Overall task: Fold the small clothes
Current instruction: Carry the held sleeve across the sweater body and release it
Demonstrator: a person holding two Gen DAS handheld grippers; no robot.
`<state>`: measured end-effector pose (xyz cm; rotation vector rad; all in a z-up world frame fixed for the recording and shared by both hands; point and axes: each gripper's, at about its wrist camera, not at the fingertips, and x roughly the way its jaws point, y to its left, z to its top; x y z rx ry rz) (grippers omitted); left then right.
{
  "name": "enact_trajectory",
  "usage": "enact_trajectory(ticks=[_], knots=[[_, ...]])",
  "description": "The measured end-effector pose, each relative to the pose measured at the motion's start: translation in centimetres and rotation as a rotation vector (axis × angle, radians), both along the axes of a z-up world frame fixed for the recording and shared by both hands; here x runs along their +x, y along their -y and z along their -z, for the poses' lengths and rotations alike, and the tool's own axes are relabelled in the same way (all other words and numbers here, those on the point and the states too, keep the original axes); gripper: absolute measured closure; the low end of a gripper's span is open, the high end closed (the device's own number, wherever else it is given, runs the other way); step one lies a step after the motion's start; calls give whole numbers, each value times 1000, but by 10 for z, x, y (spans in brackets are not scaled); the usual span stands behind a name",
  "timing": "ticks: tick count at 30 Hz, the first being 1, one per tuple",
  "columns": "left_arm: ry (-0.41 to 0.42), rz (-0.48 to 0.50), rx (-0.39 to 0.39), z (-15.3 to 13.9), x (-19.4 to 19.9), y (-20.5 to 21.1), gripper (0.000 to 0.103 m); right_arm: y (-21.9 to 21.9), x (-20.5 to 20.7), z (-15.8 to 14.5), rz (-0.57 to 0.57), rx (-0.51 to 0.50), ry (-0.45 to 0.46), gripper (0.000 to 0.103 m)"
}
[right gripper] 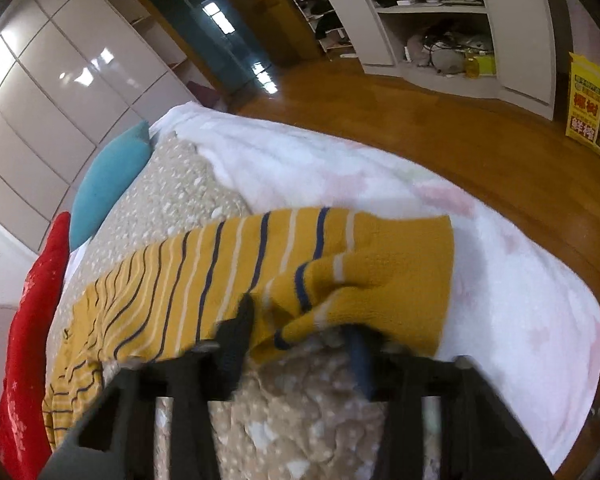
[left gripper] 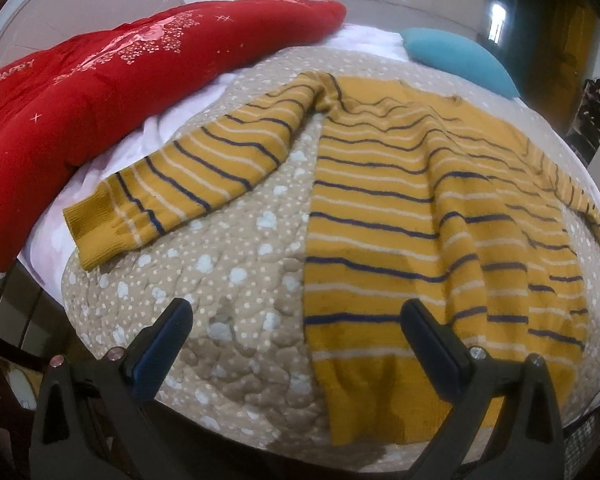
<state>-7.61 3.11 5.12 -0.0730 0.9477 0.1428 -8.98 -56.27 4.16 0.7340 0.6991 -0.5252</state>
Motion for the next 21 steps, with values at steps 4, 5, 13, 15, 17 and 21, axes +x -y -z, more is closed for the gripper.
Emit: enact_trajectory(ticks=[4,5,13,15,17,21], knots=[[-7,1,-7,3,2,-1,0,-5,5,-10,-23,-42,-20,90],[-8,2,-9,3,3,-2,0,-8,6,-14,-28,-62,-27,91],[5,4,-25,6,4,-9,0,-46,32,-58,-114,-186,-32,92],[14,5,-26,6,2,-12,0,-64,48,-73,-156,-210,-23,92],[18,4,-30,6,1,-16,0,-84,63,-87,-203,-233,-14,92],[26,-8,-60,8,-2,-29,0,-146,109,-114,-343,-291,1,92]])
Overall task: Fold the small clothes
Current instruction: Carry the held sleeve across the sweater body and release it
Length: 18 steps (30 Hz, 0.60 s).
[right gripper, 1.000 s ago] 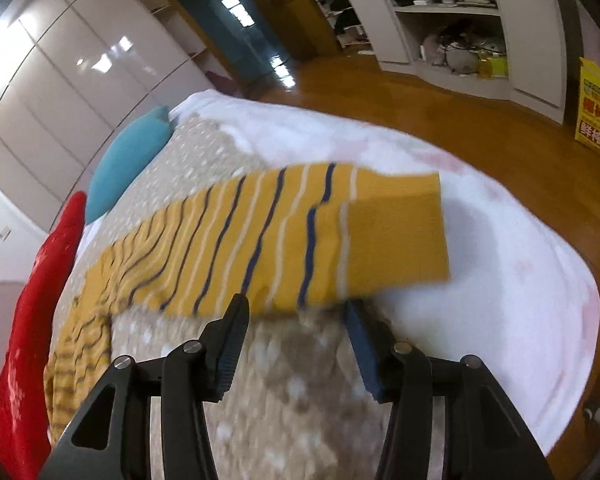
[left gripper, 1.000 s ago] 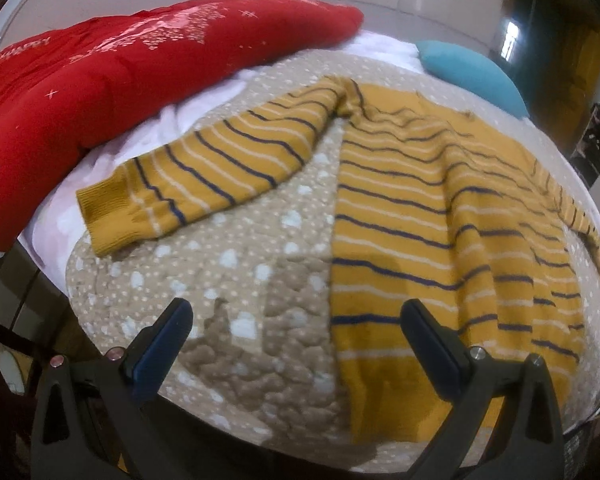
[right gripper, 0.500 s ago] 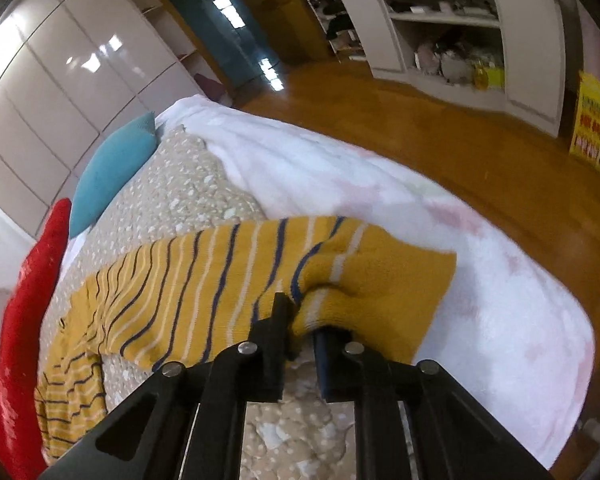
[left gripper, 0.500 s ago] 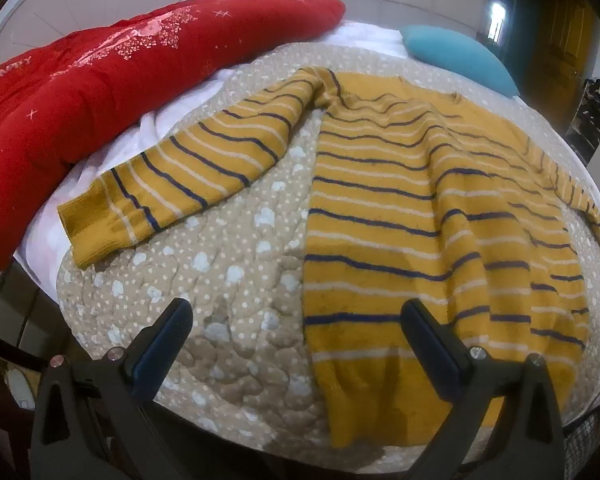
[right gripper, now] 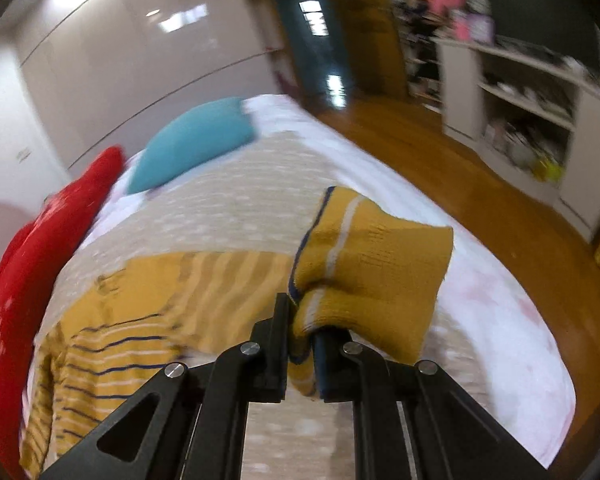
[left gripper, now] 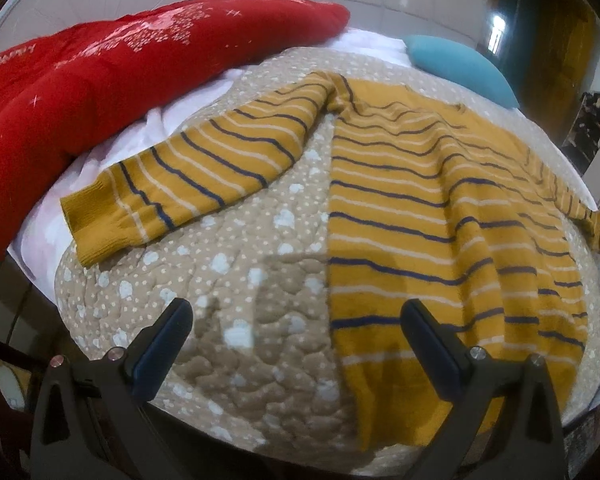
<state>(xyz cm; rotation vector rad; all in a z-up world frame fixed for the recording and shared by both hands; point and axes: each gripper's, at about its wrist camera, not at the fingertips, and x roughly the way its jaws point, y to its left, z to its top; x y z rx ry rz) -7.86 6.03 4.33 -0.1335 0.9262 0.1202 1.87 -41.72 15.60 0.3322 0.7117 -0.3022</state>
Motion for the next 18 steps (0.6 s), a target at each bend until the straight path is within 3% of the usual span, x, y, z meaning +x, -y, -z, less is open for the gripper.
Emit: enact_trajectory(ticks=[8,18], knots=[[16,-62,-66,5,-11,-43,0,-143,82,-11,-288,-1,-34,92],[-9,-139,-131,27,-22,-89,0,-303,160,55,-512,-71,-186,93]])
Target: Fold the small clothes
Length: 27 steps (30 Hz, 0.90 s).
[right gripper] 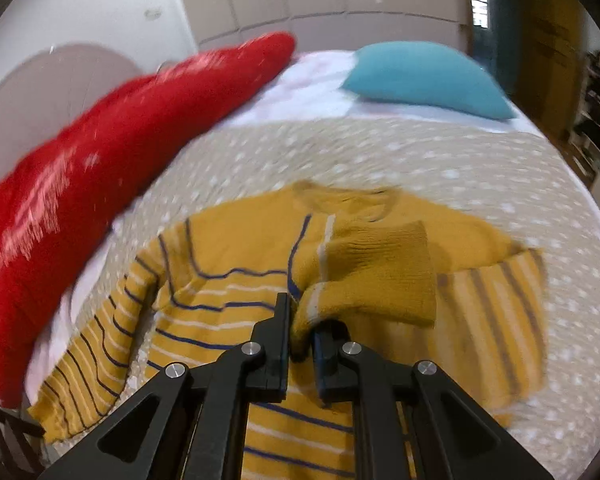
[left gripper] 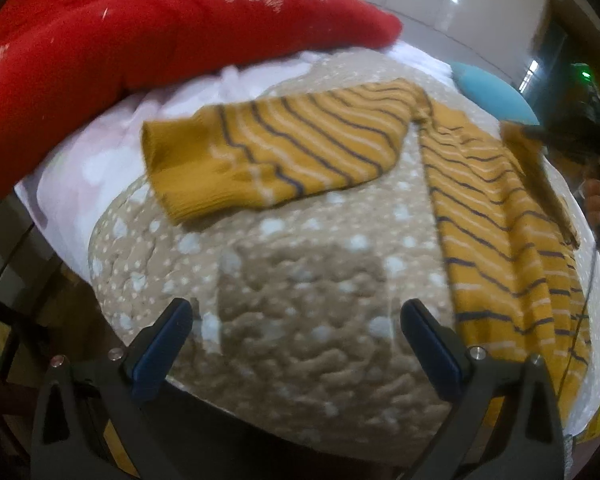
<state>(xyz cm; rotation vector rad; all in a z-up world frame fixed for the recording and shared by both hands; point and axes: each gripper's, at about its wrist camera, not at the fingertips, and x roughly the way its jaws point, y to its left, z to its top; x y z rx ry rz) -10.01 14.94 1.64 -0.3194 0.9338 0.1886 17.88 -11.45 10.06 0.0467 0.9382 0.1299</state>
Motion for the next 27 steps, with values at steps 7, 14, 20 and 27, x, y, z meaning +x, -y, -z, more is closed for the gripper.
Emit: enact_trajectory(ticks=[7,14,20,27], knots=[[-8,-20,-31,9,-4,-13,0,-72,37,44,-55,-64,-58,97],[-10,-23,-39,12,-2,-15,0,-120,44,66,-198,-64,-122,92],[0,-27,-52,7,-5,-16,0,-108,11,38,-280,47,-85,79],[40,7,-87,-4,-11,-4,0,32,-63,-3,-55,1,7,47]])
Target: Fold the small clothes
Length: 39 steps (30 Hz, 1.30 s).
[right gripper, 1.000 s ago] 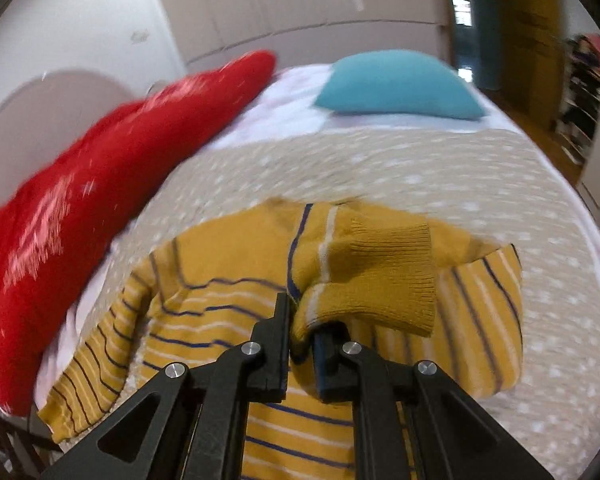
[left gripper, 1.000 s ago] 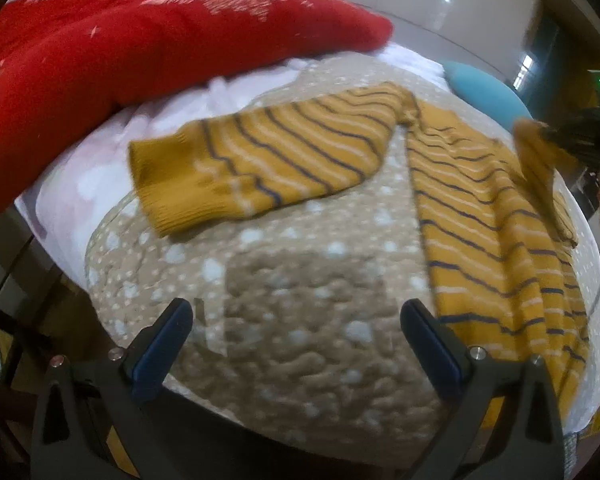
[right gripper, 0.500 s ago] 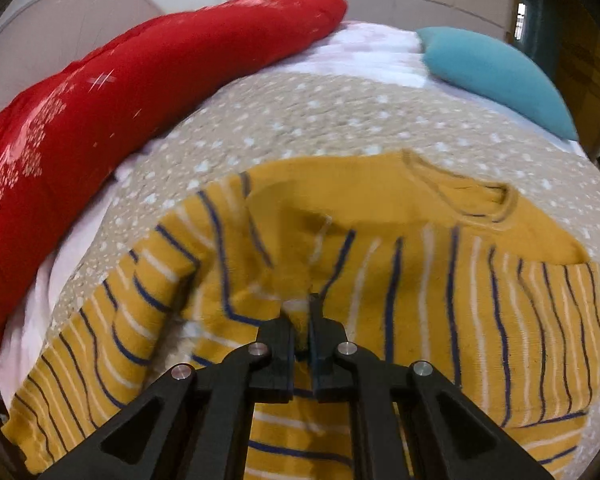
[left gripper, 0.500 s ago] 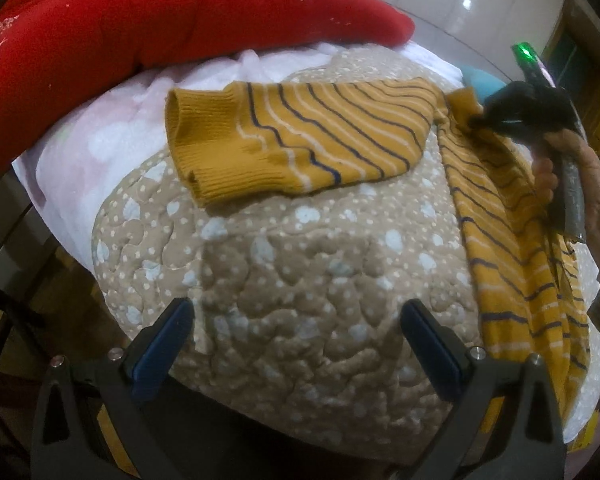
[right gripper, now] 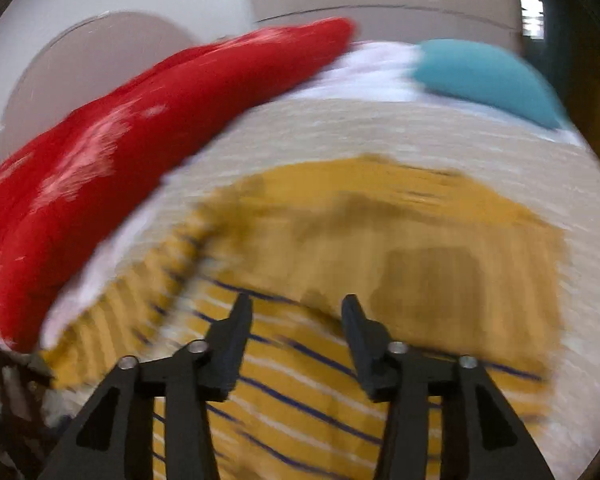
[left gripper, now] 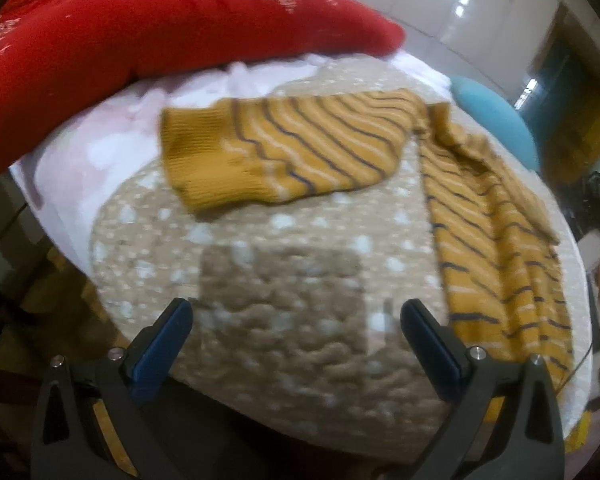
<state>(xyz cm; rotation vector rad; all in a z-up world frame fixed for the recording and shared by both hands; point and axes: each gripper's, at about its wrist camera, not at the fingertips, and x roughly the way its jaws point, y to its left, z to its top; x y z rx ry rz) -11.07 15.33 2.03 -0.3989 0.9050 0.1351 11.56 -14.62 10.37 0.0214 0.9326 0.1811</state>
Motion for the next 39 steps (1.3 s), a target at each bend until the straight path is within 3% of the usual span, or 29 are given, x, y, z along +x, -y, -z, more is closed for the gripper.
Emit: enact_trajectory(ticks=[3,6,8,11,13,15,19,23,27,33,36,39], knots=[[7,62,-25,-2,4,19,0,75,-40,14,161,-43,-44,47],[-1,113,-20,-4,8,41,0,136,-86,40,268,66,-127,47],[-8,127,-10,-5,10,52,0,150,-112,57,285,158,-161,47],[-22,127,-13,-10,12,61,0,145,-140,74,250,288,-169,50],[-21,116,-1,-17,12,66,0,127,-152,79,203,324,-156,66],[-18,105,20,-25,13,69,0,109,-157,85,161,324,-155,91],[2,68,68,-42,9,63,0,124,-172,71,177,326,-112,94],[8,15,116,-47,10,49,0,166,-196,62,300,199,-77,97],[-14,-17,96,-41,13,34,0,169,-205,62,295,199,-87,93],[-18,-35,84,-33,10,22,0,172,-219,33,301,144,22,91],[-13,-55,70,-30,7,13,0,145,-204,18,237,127,64,91],[-6,-69,58,-29,3,5,0,95,-185,19,83,134,23,91]])
